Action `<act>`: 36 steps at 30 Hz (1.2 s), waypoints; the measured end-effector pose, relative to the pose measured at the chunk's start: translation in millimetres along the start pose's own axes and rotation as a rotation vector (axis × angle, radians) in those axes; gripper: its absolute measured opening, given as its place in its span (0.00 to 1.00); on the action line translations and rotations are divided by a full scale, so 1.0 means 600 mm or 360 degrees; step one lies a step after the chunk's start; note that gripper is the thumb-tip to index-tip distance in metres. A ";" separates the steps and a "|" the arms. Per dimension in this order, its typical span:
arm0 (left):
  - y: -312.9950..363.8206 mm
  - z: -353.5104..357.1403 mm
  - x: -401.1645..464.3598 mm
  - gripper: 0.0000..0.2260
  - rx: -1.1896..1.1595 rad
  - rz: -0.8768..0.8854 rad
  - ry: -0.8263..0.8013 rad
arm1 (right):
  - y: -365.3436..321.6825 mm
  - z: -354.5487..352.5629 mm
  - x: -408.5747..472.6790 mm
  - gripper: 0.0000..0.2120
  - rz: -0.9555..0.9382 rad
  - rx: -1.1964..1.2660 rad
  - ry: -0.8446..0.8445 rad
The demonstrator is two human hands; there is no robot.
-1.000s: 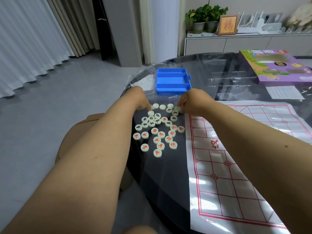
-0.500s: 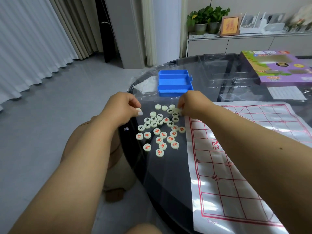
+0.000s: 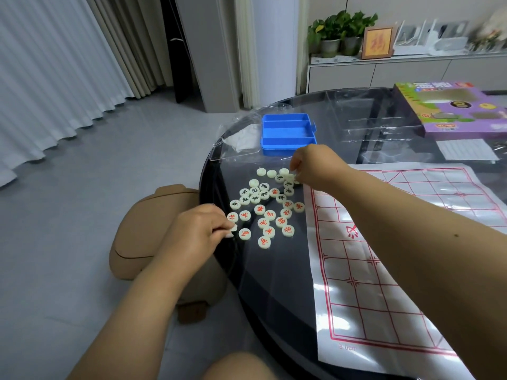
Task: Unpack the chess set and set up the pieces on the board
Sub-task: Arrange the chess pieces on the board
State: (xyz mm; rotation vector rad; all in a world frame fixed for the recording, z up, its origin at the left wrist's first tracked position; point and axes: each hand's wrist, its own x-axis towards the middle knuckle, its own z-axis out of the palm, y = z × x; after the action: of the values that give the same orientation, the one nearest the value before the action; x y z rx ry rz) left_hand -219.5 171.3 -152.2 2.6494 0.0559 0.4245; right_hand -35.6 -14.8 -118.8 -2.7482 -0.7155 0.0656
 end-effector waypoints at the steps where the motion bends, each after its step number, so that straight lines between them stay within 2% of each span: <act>1: 0.000 0.000 -0.001 0.07 0.0007 0.0044 -0.0008 | -0.001 0.000 -0.001 0.13 0.0015 0.0057 0.0022; 5: 0.001 -0.009 0.001 0.05 -0.0039 0.0040 -0.0015 | 0.002 -0.009 -0.006 0.11 0.0134 0.0380 0.0046; 10: 0.031 -0.042 0.016 0.06 -0.0041 -0.0119 0.0053 | 0.009 -0.025 -0.018 0.06 0.0411 0.0961 -0.0194; 14: 0.026 -0.044 0.036 0.07 -0.0086 -0.0273 0.0023 | 0.013 -0.027 -0.024 0.06 0.0498 0.1141 -0.0316; 18: 0.030 -0.034 0.061 0.04 -0.0082 -0.0345 -0.0023 | 0.015 -0.017 -0.019 0.06 0.0500 0.0961 -0.0416; 25: 0.047 0.013 0.139 0.08 -0.0004 -0.0094 -0.0297 | -0.001 -0.012 -0.014 0.09 0.0315 0.0438 -0.0541; 30: 0.049 0.032 0.173 0.08 0.0111 -0.0109 -0.0437 | -0.001 -0.015 -0.016 0.11 0.0149 0.0366 -0.0365; 32: 0.052 0.036 0.180 0.07 0.0110 -0.0117 -0.0455 | -0.001 -0.011 -0.015 0.11 0.0100 0.0338 -0.0317; 36: 0.051 0.040 0.197 0.05 0.0098 -0.0180 -0.0348 | -0.003 -0.005 -0.017 0.14 -0.0018 0.0122 -0.0387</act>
State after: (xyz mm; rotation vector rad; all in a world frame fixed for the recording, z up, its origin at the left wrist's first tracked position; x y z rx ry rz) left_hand -100.7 146.4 -125.3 2.7194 0.1516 0.0962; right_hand -44.8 -19.2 -115.9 -2.6896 -0.7724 0.4223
